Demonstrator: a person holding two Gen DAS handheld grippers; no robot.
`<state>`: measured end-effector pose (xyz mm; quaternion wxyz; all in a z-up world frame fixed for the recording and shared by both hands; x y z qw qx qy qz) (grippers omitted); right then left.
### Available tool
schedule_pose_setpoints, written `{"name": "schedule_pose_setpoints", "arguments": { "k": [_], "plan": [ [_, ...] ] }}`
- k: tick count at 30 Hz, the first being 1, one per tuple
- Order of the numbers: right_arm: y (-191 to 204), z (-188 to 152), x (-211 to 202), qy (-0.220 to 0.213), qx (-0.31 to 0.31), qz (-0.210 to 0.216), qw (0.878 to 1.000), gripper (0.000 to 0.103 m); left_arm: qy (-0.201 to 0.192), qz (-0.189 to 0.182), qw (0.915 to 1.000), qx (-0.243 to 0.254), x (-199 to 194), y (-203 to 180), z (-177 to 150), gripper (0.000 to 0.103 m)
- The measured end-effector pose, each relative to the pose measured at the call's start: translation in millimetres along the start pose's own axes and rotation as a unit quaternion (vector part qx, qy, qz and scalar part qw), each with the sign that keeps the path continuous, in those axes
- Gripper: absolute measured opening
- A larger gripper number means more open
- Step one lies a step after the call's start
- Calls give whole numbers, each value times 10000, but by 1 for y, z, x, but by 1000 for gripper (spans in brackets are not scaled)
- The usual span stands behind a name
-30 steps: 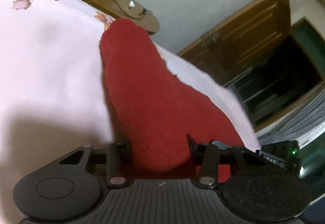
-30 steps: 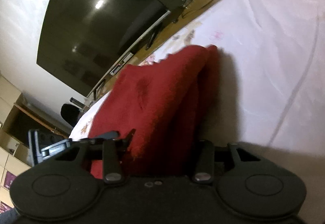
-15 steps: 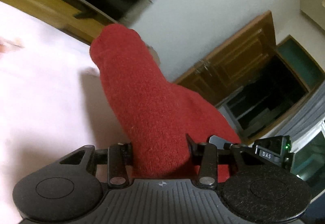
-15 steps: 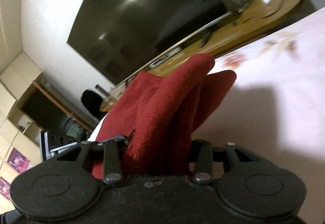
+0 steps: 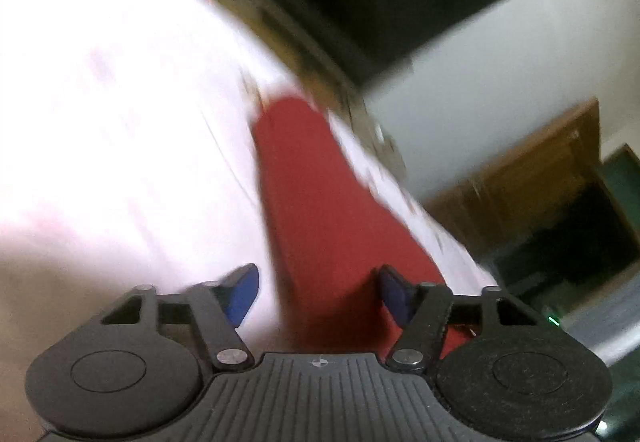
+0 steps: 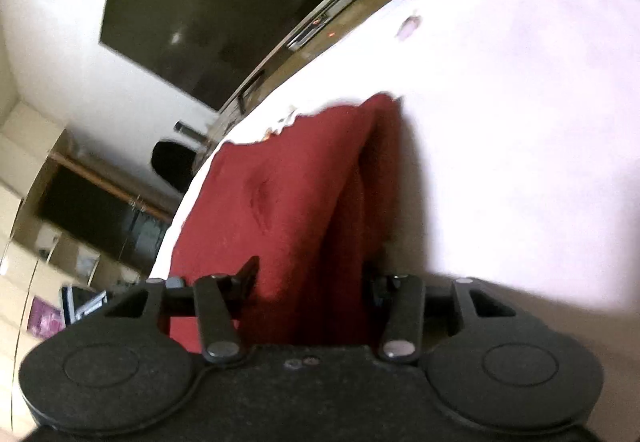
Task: Fold small clothes
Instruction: 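Open both tools and lift them away from the folded sweater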
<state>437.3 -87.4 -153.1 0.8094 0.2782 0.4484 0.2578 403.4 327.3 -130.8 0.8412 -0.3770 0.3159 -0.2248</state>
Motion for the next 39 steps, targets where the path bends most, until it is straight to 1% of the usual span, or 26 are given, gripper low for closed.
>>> {"name": "schedule_pose_setpoints", "arguments": {
  "k": [1,2,3,4,7,8,9,10,11,12,13,15,16,18,21,24,26,27,28,29,30,32,33,35,38,39],
  "plan": [
    [3,1,-11,-118,-213,-166,9996,51,-224,-81,9997,13,-10,-2,6,65],
    [8,2,-24,-287,-480,-285,9980,49,-437,-275,9987,-17,-16,-6,13,65],
    [9,6,-34,-443,-671,-367,9961,40,-524,-409,9978,23,-16,-13,19,65],
    [15,10,-41,-618,-865,-488,9931,33,-508,-498,9973,155,-11,-21,26,65],
    [42,18,-45,-998,-1356,-648,9836,30,-181,-563,9961,648,27,-55,28,65],
    [55,22,-37,-1012,-1531,-712,9804,30,-5,-494,9956,797,44,-62,26,65],
    [63,20,-31,-954,-1713,-784,9774,30,141,-253,9949,963,61,-66,23,65],
    [68,18,-22,-837,-1911,-957,9733,29,286,162,9930,1137,79,-66,19,65],
    [68,15,-7,-615,-2132,-1352,9656,28,388,328,9904,1289,90,-63,15,65],
    [61,5,10,-265,-2376,-1854,9531,25,259,329,9880,1486,94,-67,7,65],
    [59,2,11,-368,-2543,-1849,9486,25,214,334,9868,1569,95,-71,1,65],
    [56,7,6,-268,-2270,-1841,9560,25,187,377,9853,1657,82,-76,2,65],
    [61,9,1,-270,-2197,-1925,9560,28,138,446,9828,1788,72,-82,0,65],
    [78,1,-17,-486,-2527,-2142,9423,34,-16,603,9747,2153,47,-97,-7,65],
    [95,-30,-44,-604,-3037,-1758,9345,33,-121,883,9666,2404,20,-97,-30,65],
    [102,-59,-37,-527,-3678,-1733,9121,35,-197,1406,9578,2499,15,-94,-47,65],
    [99,-71,-22,-357,-4160,-2152,8828,30,-75,1539,9584,2402,8,-86,-56,65],
    [91,-69,-16,-321,-4248,-2398,8724,29,-16,1576,9582,2389,6,-84,-61,65],
    [82,-63,-16,-327,-4108,-2432,8781,34,58,1669,9553,2440,5,-83,-66,68],
    [75,-56,-19,-339,-3861,-2420,8895,41,135,1732,9534,2468,0,-80,-73,71],
    [72,-52,-20,-309,-3735,-2437,8945,40,138,1766,9538,2429,-3,-78,-77,76],
    [72,-53,-19,-308,-3727,-2475,8938,40,57,1737,9596,2213,-14,-72,-81,77],
    [74,-55,-20,-318,-3654,-2508,8959,40,31,1751,9603,2170,-18,-71,-83,78],
    [78,-61,-25,-331,-3471,-2473,9040,41,-10,1826,9591,2163,-32,-69,-93,79],
    [69,-70,-39,-299,-2924,-2453,9238,46,-26,1971,9564,2155,-47,-70,-114,87],
    [64,-73,-44,-293,-2669,-2505,9301,54,23,2061,9534,2204,-51,-75,-122,87]
  ]
}}
Point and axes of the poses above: each gripper's, at about its wrist camera, not at the fingertips, and x roughly the way its jaws point, y to its left, z to its top, the point moved 2 cm from there along x, roughly the way its jaws point, and after that the axes turned 5 degrees about -z, right-handed, at the moved point
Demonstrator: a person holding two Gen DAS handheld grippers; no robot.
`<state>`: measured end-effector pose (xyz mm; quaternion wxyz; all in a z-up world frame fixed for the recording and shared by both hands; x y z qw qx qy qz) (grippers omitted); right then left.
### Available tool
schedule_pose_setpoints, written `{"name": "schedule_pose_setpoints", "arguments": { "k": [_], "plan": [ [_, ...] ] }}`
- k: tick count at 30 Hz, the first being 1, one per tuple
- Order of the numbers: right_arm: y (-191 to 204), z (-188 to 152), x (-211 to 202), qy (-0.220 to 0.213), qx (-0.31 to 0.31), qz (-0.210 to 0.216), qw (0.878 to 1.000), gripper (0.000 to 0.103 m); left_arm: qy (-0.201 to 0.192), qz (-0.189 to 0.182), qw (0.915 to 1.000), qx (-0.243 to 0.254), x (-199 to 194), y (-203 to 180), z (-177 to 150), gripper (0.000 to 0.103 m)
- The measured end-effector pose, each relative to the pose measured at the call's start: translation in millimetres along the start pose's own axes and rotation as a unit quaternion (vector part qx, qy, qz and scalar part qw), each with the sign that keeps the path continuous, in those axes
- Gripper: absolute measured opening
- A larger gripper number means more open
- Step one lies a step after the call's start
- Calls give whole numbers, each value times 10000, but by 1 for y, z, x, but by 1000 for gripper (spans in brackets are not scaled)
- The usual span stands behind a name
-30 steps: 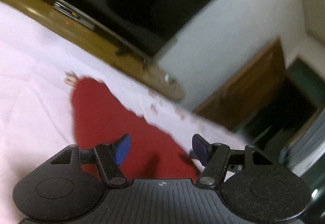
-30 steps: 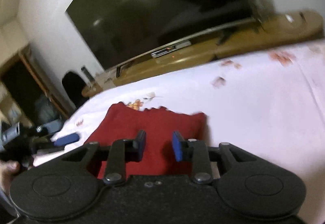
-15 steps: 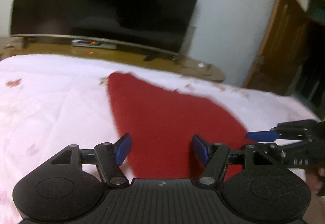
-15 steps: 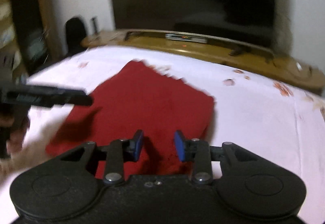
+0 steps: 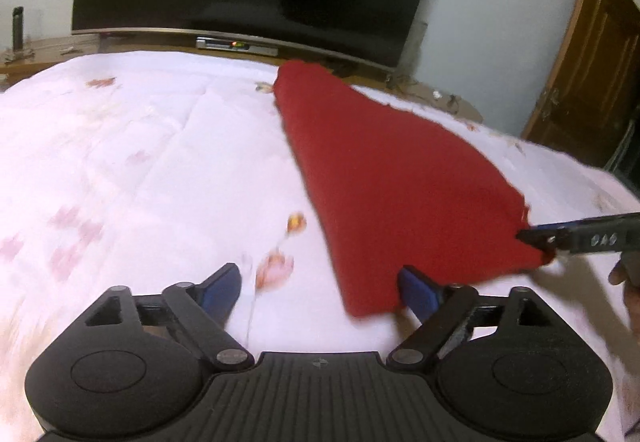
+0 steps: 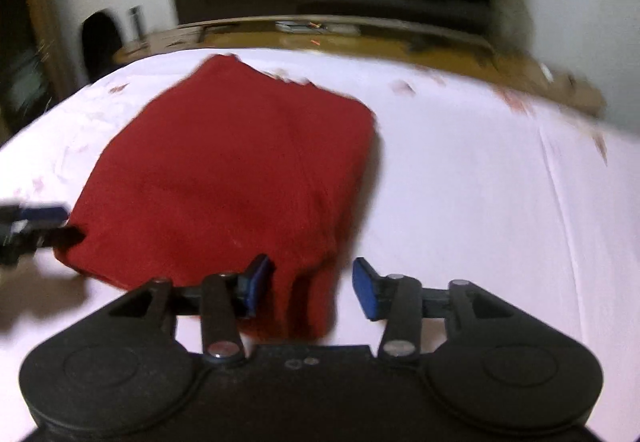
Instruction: Fold small clothes
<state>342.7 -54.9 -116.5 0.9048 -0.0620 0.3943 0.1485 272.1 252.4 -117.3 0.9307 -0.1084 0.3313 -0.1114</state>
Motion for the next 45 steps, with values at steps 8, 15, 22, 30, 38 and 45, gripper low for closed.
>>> {"name": "schedule_pose_setpoints", "arguments": {
  "k": [8,15,22,30,38,45],
  "plan": [
    [7,-41,-104,-497,698,189,9961,71,-401,71,9990,-162,-93,-65,-22,98],
    [22,-74,-187,-579,573,714,9941,78,-675,338,9968,279,-158,-130,-15,103],
    [24,-101,-238,-655,423,548,9954,86,-627,492,9965,237,-206,-168,-47,103],
    [21,-118,-272,-1045,409,253,9934,90,-737,624,9945,415,-228,-204,-60,103],
    [15,-115,-285,-1260,345,244,9911,92,-877,688,9924,516,-240,-221,-61,103],
    [24,-116,-287,-1350,161,244,9904,92,-873,702,9926,474,-243,-220,-64,103]
  ]
}}
Point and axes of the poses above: each gripper's, at about its wrist camera, not at the fingertips, and x roughly the way its jaws point, y to its left, z to its top, the point moved 2 cm from there along x, roughly the way its jaws point, and after that the axes turned 5 degrees about -z, right-handed, at the moved point
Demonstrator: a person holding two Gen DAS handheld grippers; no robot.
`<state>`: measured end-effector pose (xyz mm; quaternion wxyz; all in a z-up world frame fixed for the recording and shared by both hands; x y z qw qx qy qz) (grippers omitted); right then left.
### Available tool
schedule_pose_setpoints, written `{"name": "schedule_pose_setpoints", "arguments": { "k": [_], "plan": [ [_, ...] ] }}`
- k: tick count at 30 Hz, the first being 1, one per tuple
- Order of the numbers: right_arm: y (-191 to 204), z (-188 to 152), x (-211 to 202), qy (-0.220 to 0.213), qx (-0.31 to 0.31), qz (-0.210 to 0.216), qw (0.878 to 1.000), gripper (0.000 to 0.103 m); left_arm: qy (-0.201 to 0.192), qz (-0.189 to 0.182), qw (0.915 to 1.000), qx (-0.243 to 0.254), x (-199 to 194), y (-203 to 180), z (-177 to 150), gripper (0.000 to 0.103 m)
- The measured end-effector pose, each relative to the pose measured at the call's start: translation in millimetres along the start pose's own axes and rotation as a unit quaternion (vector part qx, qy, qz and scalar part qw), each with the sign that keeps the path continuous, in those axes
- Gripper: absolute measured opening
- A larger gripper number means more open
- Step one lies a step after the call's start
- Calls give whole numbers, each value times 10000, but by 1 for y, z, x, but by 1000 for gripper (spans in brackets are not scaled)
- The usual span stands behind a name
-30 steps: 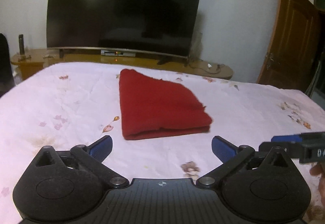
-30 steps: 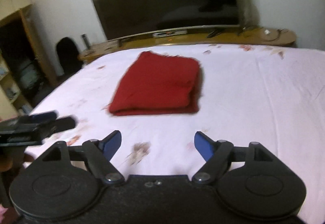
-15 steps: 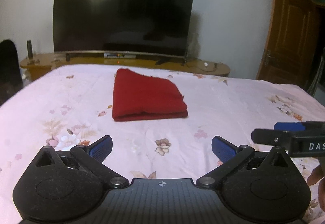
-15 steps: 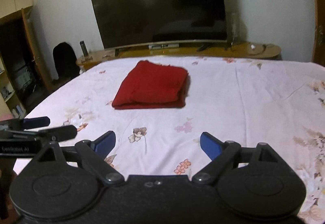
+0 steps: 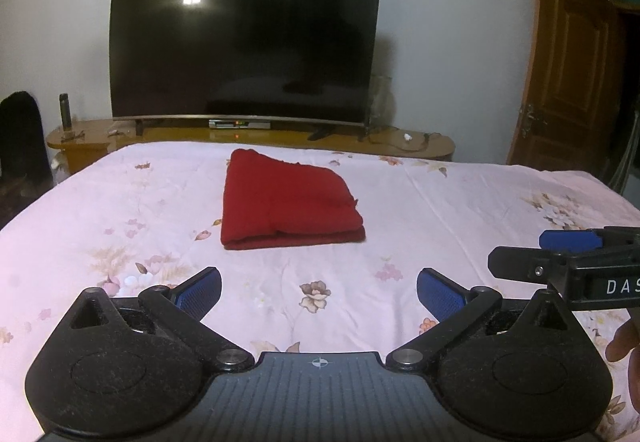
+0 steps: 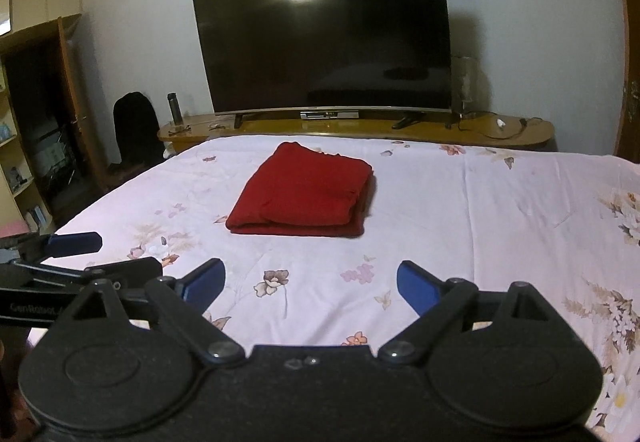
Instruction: Fold small clothes
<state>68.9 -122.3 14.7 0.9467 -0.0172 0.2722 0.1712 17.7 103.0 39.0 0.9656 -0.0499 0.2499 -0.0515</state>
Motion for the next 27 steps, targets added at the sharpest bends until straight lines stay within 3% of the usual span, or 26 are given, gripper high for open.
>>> {"name": "schedule_pose_setpoints", "arguments": {
  "k": [27],
  "plan": [
    [-1,-1,-2,-29,20,-138,9999,93,-6,-132,9999,30,4,-5,-1,103]
  ]
}}
Point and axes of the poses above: each gripper's, at about its wrist camera, not at the fingertips, and x roughly the way its jaws point, y to its left, z to its top, the point moved 2 cm from there along x, roughly the way its jaws point, and after that the axes turned 5 degrees about -z, right-handed, at the moved point
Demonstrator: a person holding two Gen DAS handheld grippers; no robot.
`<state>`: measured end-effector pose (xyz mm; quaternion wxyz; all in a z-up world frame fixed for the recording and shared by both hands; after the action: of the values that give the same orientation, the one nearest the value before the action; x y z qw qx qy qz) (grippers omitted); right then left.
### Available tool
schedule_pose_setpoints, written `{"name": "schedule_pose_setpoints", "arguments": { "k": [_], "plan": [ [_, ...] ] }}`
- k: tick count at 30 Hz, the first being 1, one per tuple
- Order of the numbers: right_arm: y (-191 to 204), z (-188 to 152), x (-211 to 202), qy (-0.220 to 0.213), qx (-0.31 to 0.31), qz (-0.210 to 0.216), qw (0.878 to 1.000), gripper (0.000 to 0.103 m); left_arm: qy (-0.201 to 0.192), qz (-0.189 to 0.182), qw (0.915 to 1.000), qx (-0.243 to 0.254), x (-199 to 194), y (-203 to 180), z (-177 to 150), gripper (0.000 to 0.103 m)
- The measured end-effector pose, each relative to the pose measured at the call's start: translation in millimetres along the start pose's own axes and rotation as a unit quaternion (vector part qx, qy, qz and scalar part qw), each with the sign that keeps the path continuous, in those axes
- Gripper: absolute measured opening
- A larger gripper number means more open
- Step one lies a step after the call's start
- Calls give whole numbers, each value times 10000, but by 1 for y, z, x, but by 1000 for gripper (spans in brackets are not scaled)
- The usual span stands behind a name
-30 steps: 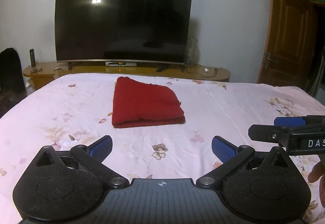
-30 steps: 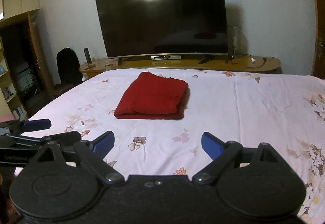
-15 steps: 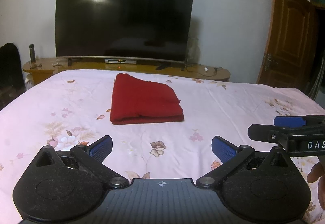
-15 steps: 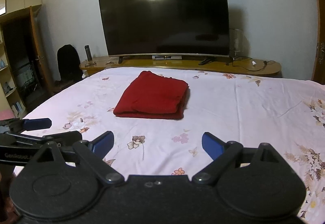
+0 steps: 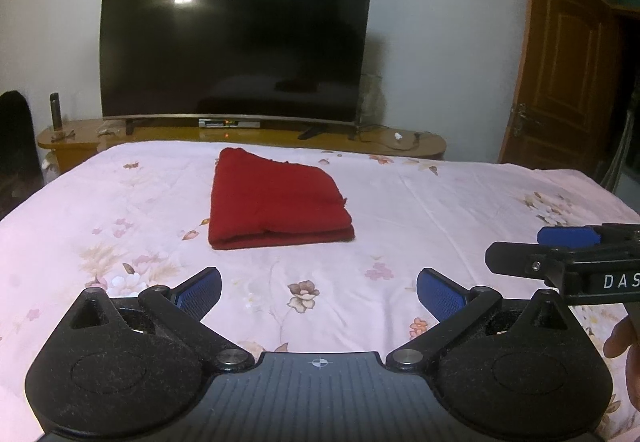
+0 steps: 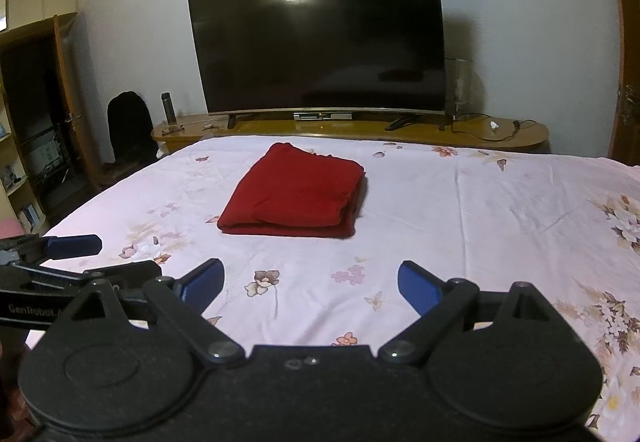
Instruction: Fold small clothes
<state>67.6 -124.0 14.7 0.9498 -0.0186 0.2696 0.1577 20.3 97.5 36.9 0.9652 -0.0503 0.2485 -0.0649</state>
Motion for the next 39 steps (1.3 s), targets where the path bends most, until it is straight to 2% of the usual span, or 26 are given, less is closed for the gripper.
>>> {"name": "schedule_pose_setpoints", "arguments": {
  "k": [39],
  "plan": [
    [-2,2,2,-107,40,-4,9999,94,-99,-14,9999,-57,0,8,4,103]
  ]
}}
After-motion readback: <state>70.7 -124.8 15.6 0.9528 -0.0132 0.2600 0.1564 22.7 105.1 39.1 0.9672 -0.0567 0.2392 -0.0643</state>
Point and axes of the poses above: each gripper's, at about its wrist camera, not at the fingertips, and x roughly the way its jaws point, y to its left, z to its top, the point moved 2 cm from there along x, roughly the way its jaws point, and after that the axes turned 5 degrees about -z, right-handed, at the moved point
